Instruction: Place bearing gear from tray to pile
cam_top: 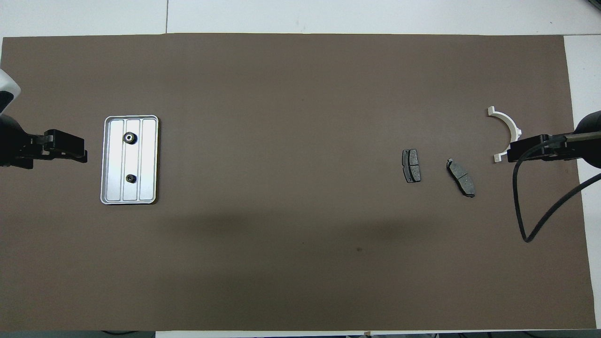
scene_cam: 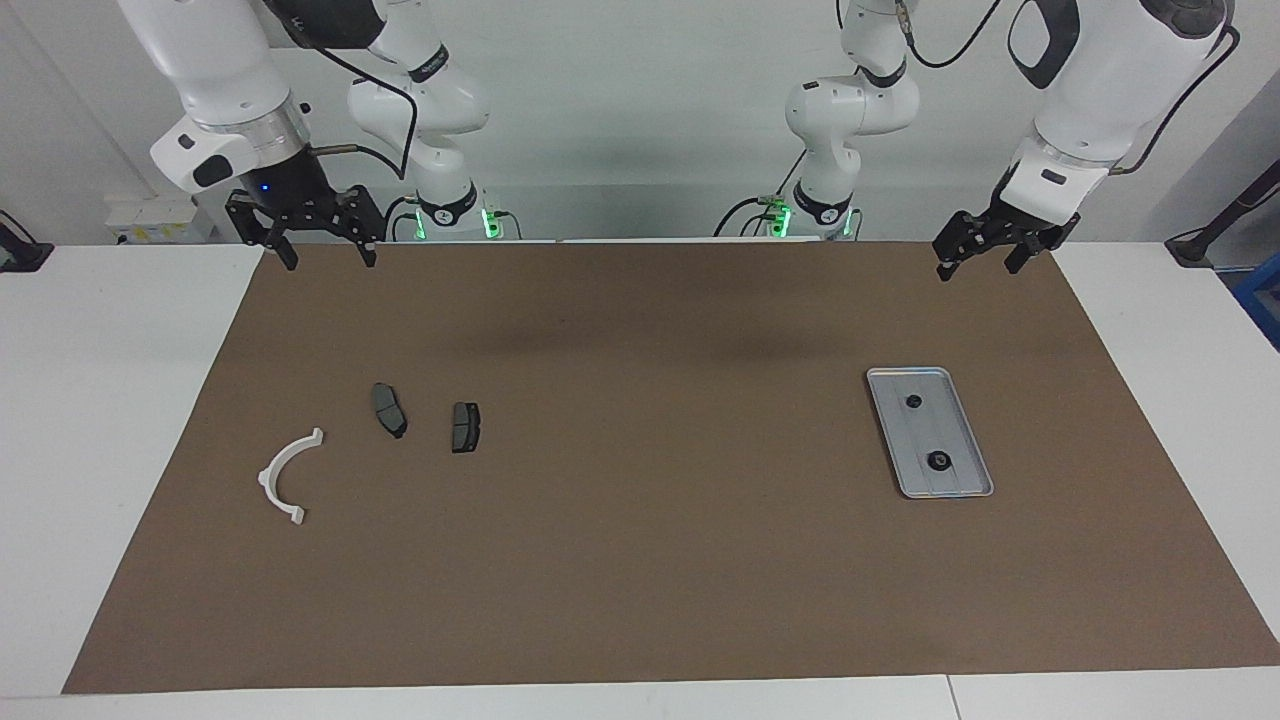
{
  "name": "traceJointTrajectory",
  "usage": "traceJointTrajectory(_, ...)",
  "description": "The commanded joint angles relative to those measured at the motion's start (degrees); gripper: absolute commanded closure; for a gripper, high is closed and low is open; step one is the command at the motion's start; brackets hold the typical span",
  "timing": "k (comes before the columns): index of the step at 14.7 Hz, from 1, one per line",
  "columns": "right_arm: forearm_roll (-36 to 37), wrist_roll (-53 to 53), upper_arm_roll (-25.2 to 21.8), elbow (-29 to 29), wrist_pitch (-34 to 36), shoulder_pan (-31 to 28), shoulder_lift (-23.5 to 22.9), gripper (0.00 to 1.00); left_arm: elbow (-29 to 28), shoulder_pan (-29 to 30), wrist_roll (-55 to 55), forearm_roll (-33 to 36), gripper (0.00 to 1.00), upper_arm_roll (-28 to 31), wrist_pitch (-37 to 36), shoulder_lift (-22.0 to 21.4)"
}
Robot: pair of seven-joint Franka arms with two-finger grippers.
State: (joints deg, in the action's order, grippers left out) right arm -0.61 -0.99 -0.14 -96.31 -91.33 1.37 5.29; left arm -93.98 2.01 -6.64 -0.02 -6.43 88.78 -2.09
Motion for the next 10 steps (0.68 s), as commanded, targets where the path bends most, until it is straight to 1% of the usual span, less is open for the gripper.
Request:
traceJointTrajectory(1,0.7,0.6,0.1,0.3,0.1,0.1,0.0,0.00,-0.1,-0.4,0.0,0.5,0.00,0.5,-1.3,-0.8)
traceJointTrajectory(5,0.7,0.6,0.1,0.3,0.1,0.1,0.0,0.00,-0.1,-0.4,0.0,0.6,0.00,-0.2,-0.7,-0.5)
traceJointTrajectory(7,0.7,0.6,0.1,0.3,0.1,0.1,0.1,0.00,0.6,-0.3,-0.1,0.7,0.00,0.0,-0.9,0.3)
traceJointTrajectory(9,0.7,0.6,0.1,0.3,0.1,0.1,0.2,0.00,0.7,-0.4,-0.2,1.2,0.00,-0.5,-1.2,0.1)
traceJointTrajectory(10,0.7,0.6,0.1,0.3,0.1,0.1,0.2,0.00,0.0,-0.3,-0.1,1.2,0.00,-0.9,-0.4,-0.8)
